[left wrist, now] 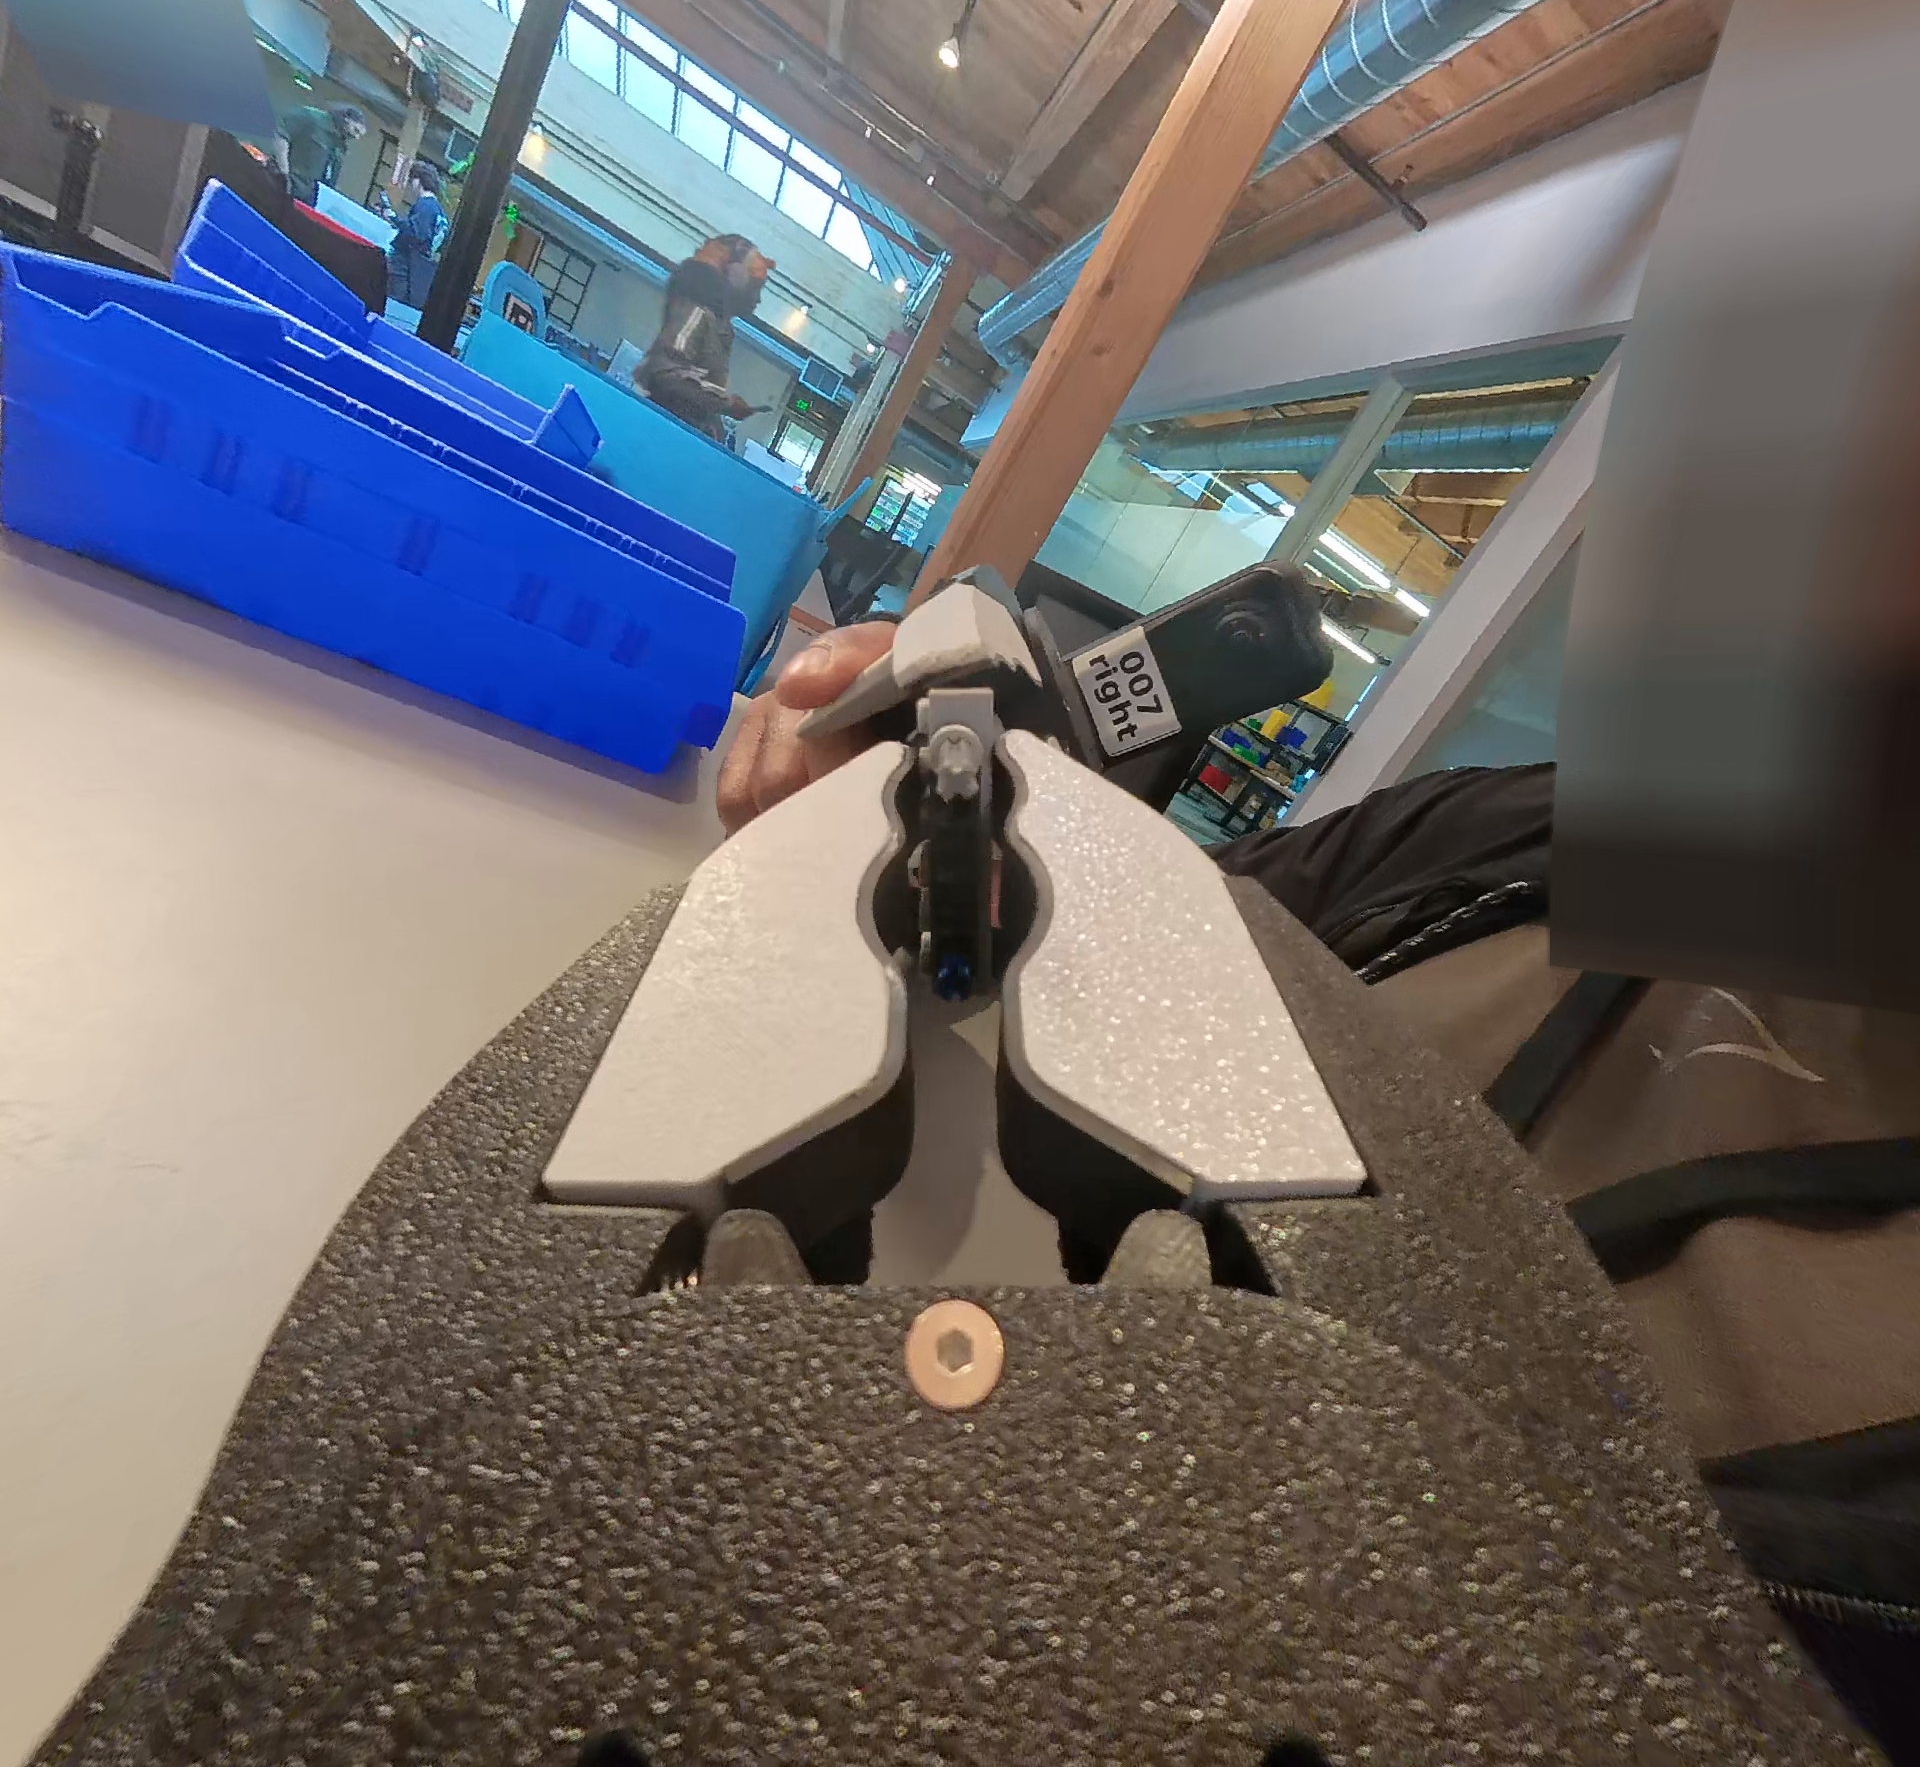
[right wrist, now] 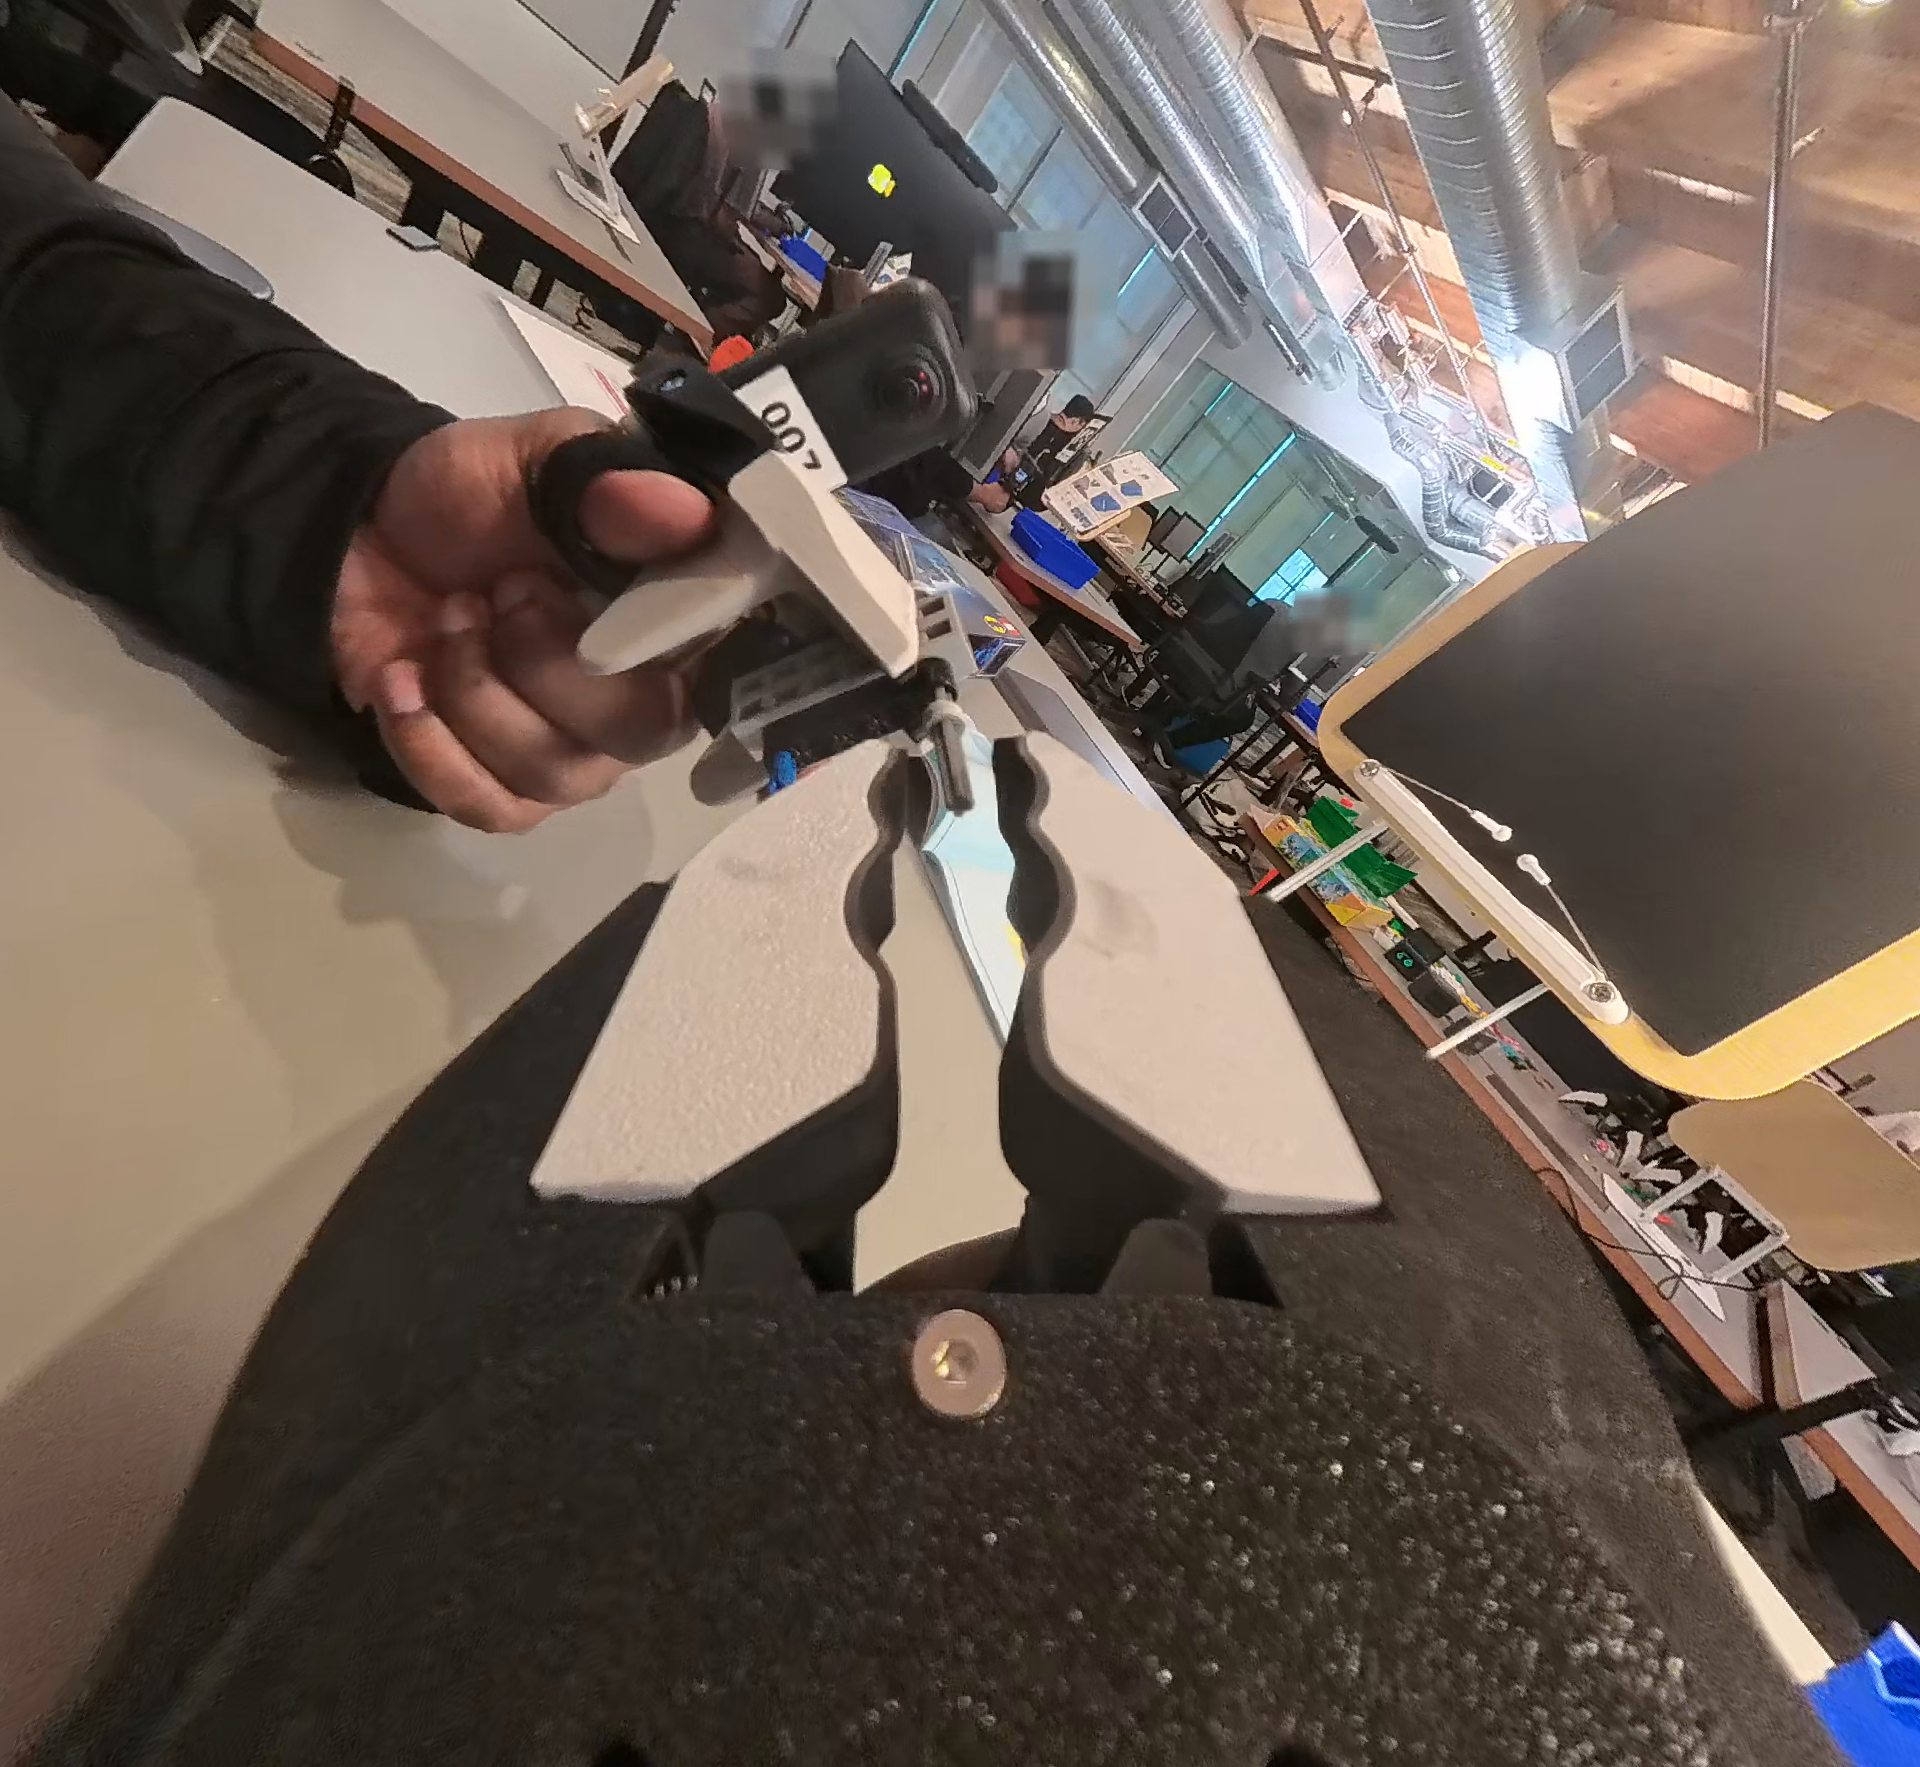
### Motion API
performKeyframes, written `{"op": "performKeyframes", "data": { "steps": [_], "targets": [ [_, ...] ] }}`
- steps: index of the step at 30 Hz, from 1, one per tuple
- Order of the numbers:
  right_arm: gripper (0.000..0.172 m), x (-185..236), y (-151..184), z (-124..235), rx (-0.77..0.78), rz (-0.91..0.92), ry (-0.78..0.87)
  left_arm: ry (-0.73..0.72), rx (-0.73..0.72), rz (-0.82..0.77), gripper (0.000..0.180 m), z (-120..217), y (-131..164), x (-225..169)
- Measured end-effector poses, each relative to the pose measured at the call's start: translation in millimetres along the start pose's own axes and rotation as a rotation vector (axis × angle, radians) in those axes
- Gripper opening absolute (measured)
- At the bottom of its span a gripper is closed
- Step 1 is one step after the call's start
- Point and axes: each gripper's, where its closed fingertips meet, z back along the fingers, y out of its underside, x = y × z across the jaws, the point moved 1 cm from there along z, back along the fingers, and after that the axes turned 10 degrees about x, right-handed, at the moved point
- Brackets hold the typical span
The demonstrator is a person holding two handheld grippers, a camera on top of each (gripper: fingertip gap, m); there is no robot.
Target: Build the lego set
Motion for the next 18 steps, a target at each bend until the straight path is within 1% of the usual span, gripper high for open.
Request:
{"op": "performKeyframes", "data": {
  "steps": [3, 6, 18],
  "targets": [
    [0.016, 2.9, -1.2, 0.7, -0.008, 0.015, -0.009, -0.008, 0.009, 0.001, 0.011, -0.4, 1.3, 1.1],
    [0.007, 2.5, -3.8, 2.3, -0.022, 0.029, 0.004, -0.018, 0.024, 0.002, 0.011, -0.8, 3.2, 2.8],
    [0.006, 1.7, 0.3, 0.6, 0.001, 0.034, 0.011, -0.018, 0.025, 0.011, 0.011, -0.6, 2.9, 3.0]
  ]
}}
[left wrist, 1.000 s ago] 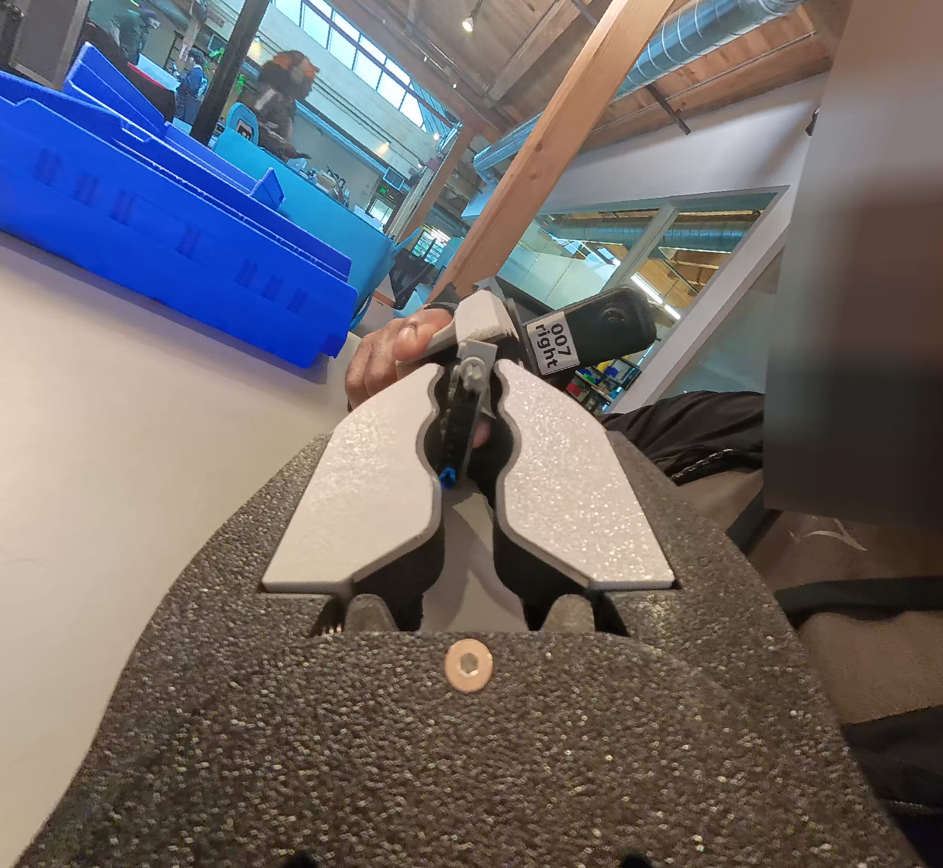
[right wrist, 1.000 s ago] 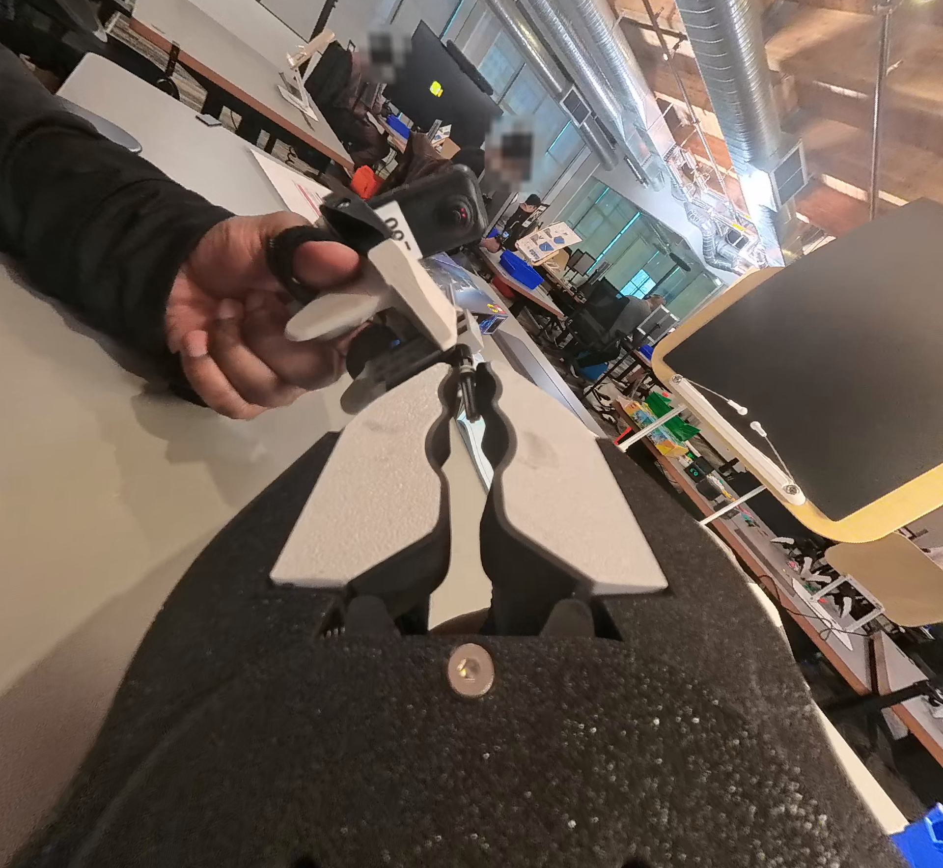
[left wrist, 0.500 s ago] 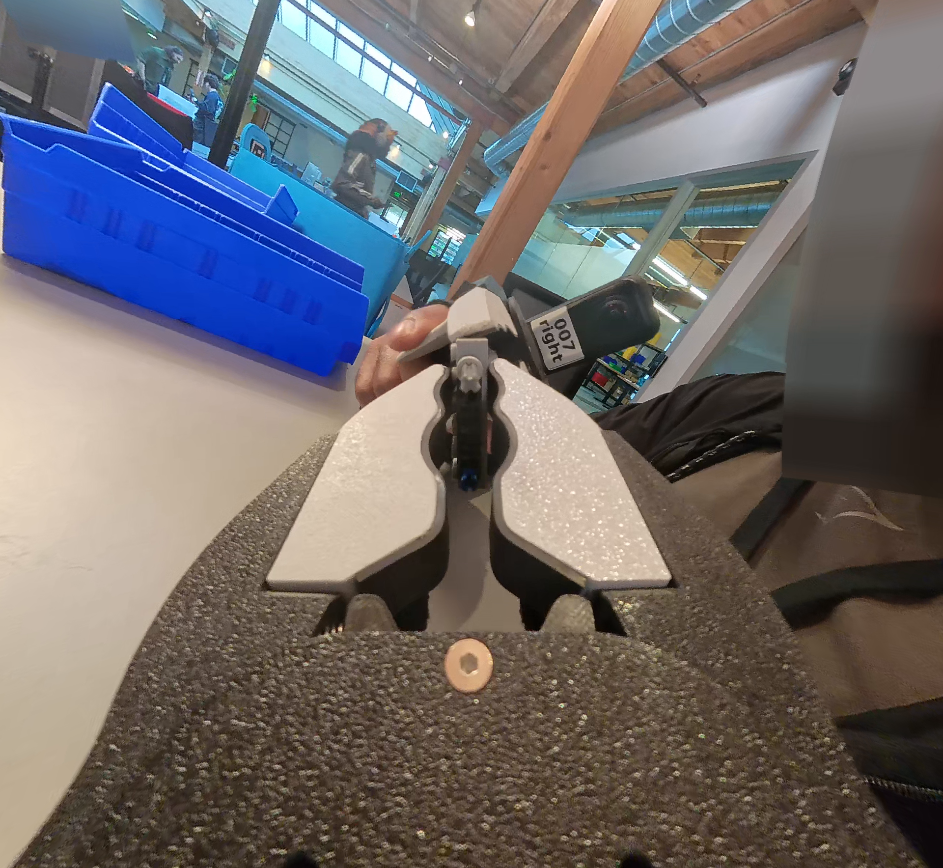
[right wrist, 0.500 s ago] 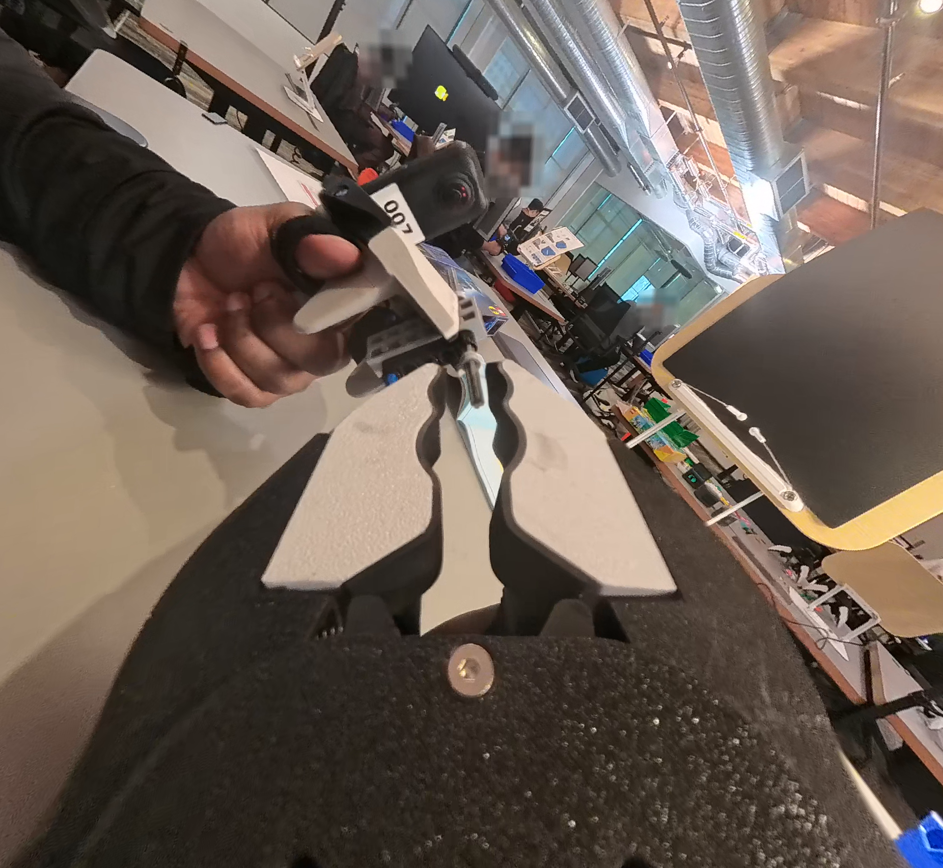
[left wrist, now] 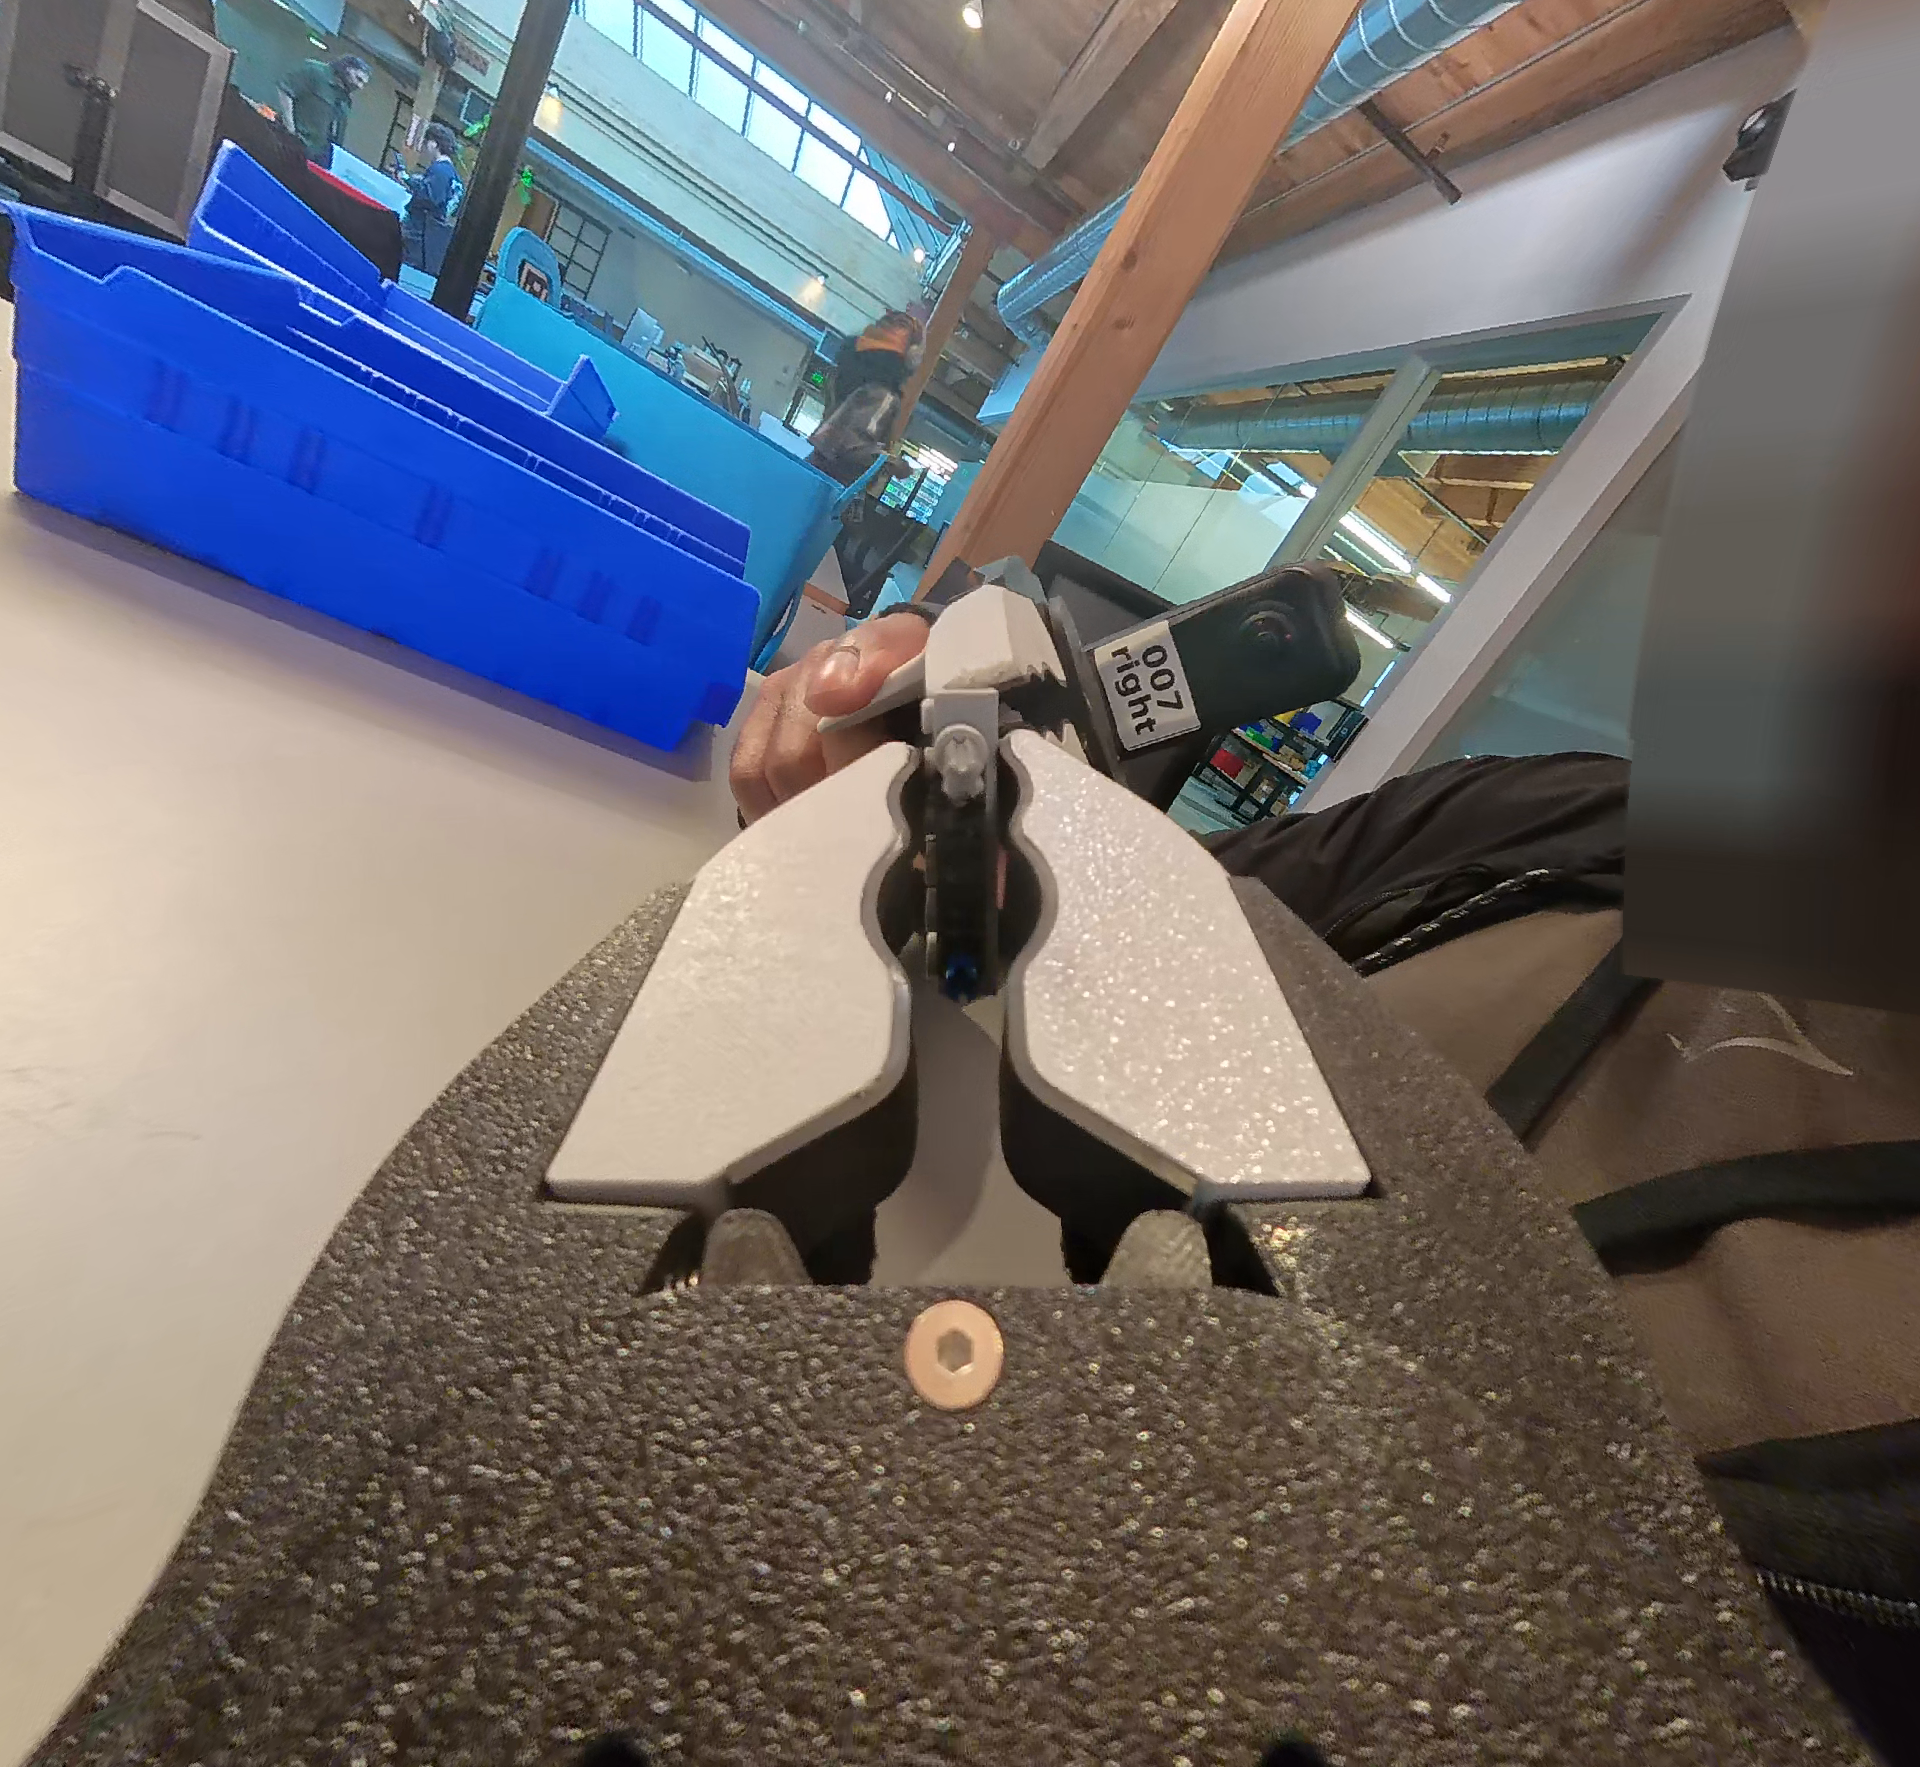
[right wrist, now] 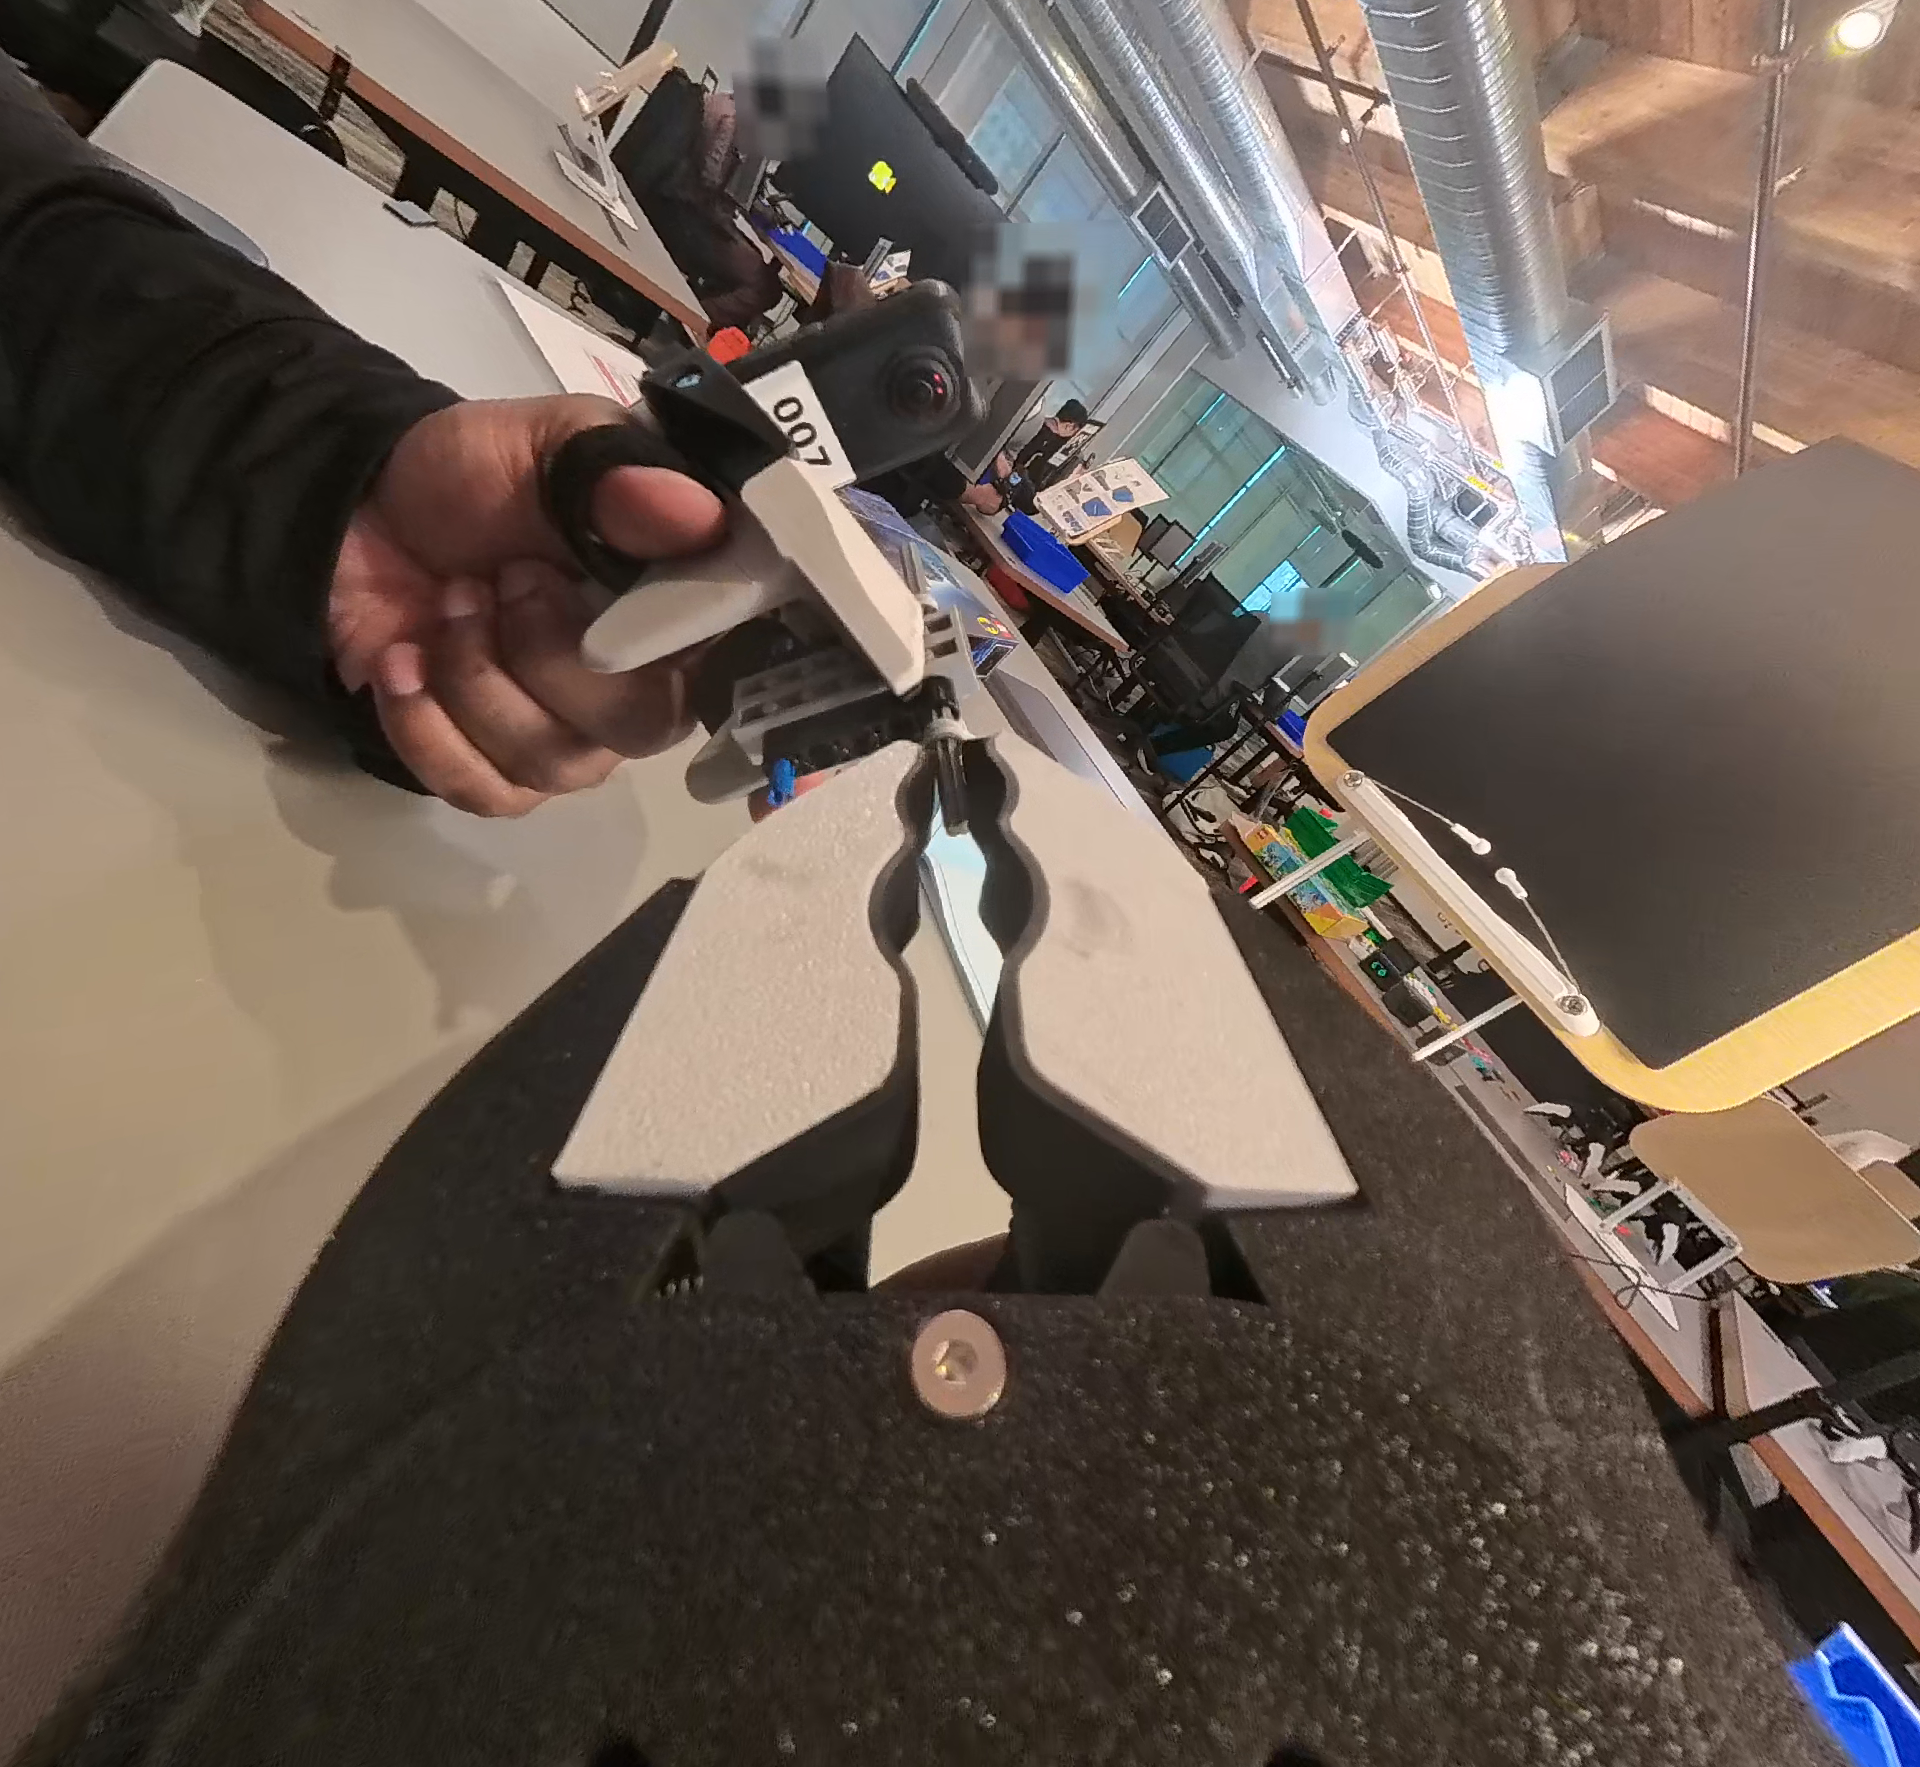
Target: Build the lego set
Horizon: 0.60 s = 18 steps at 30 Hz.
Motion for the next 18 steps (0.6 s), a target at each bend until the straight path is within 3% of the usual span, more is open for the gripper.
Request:
{"op": "performKeyframes", "data": {
  "steps": [18],
  "targets": [
    [0.005, 6, 8, 2, 0.016, -0.030, -0.089, -0.045, 0.100, -0.021, 0.012, -4, 12, 4]
  ]
}}
